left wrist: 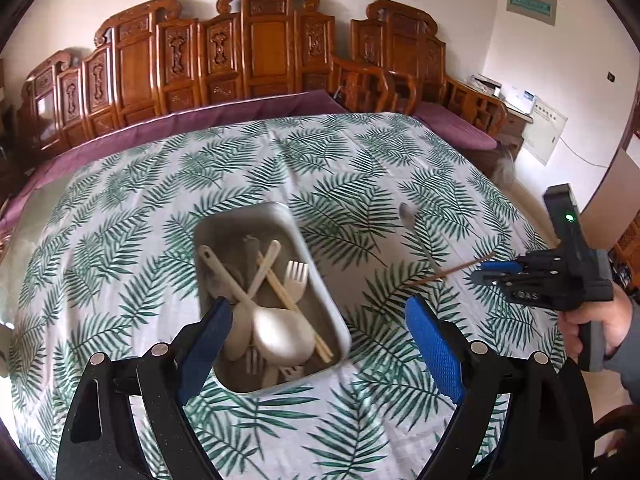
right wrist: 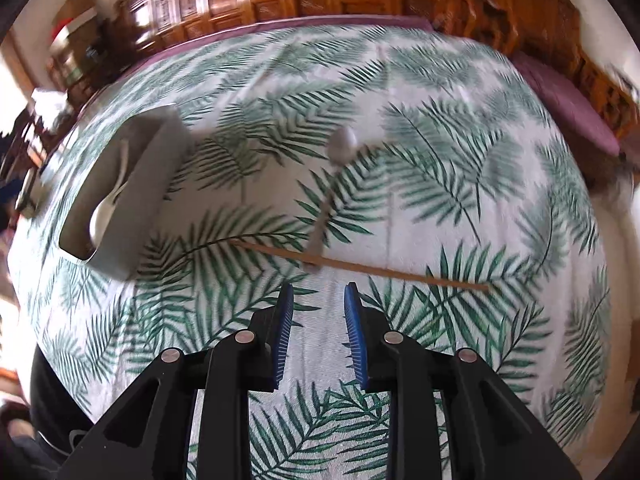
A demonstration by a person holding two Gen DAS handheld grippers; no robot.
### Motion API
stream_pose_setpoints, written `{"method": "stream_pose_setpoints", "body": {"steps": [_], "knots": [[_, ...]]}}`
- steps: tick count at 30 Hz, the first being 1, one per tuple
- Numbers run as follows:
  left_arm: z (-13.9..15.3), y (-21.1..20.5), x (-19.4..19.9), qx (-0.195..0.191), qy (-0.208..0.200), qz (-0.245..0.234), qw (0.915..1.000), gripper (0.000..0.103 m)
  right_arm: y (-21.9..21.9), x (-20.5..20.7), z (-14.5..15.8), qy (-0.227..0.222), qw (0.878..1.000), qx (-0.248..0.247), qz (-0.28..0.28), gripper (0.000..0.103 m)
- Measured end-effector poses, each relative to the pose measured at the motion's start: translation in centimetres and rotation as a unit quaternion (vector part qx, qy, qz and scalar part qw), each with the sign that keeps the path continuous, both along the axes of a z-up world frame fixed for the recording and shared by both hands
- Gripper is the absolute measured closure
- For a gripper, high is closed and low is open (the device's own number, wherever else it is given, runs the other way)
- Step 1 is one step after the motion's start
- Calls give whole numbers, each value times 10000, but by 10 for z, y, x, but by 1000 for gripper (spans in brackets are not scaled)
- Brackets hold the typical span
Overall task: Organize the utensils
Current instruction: 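Grasp the wooden chopstick on the cloth with the right tool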
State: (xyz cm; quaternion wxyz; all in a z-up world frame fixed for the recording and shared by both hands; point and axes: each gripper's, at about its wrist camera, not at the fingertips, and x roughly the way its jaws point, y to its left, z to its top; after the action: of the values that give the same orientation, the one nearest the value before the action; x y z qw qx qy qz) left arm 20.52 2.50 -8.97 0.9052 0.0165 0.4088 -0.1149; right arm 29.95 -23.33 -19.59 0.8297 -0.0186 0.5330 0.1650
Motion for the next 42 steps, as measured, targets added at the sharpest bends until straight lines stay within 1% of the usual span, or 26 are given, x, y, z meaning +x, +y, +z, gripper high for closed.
{"method": "stream_pose_setpoints", "body": {"steps": [2, 4, 6, 12, 14, 21, 24, 27, 29, 31, 33, 35, 36, 39, 42], "knots": [[-3, -5, 2, 7, 37, -40, 10000, 18, -6, 5, -8, 109, 9996, 153, -212, 74], [-4, -11, 3, 0, 58, -82, 9999, 18, -10, 11, -14, 226, 9984, 302, -432, 71], [-4, -16, 5, 13, 52, -113, 9999, 18, -12, 15, -19, 303, 9968, 406, -626, 60], [-5, -24, 10, -2, 43, -185, 9998, 18, -15, 29, -28, 509, 9899, 668, -1138, 57], [-6, -25, 11, -22, 47, -203, 9998, 18, -14, 34, -29, 565, 9889, 588, -1244, 54], [-10, -25, 13, -77, 82, -228, 9997, 18, -7, 46, -33, 669, 9840, 219, -1636, 53], [-11, -24, 12, -107, 86, -221, 9997, 18, -9, 49, -33, 740, 9797, 404, -1816, 50], [-11, -20, 10, -126, 80, -215, 9997, 18, -10, 49, -31, 728, 9766, 477, -1967, 49], [-12, -17, 8, -123, 75, -208, 9997, 18, -7, 46, -25, 537, 9803, 392, -1861, 49], [-13, -13, 7, -126, 85, -184, 9997, 18, -1, 45, -21, 364, 9856, 181, -1641, 49], [-14, -9, 7, -130, 97, -162, 9997, 18, 8, 47, -17, 161, 9919, 10, -1261, 49], [-14, -7, 6, -125, 107, -138, 9998, 18, 15, 50, -16, 72, 9960, -173, -877, 49], [-13, -6, 7, -121, 108, -130, 9998, 18, 20, 52, -17, 27, 9980, -271, -575, 50], [-13, -6, 7, -133, 113, -105, 9998, 18, 29, 61, -24, 88, 9986, -527, 7, 50], [-12, -11, 9, -145, 139, -109, 9997, 18, 32, 64, -32, 314, 9970, -571, 406, 50]]}}
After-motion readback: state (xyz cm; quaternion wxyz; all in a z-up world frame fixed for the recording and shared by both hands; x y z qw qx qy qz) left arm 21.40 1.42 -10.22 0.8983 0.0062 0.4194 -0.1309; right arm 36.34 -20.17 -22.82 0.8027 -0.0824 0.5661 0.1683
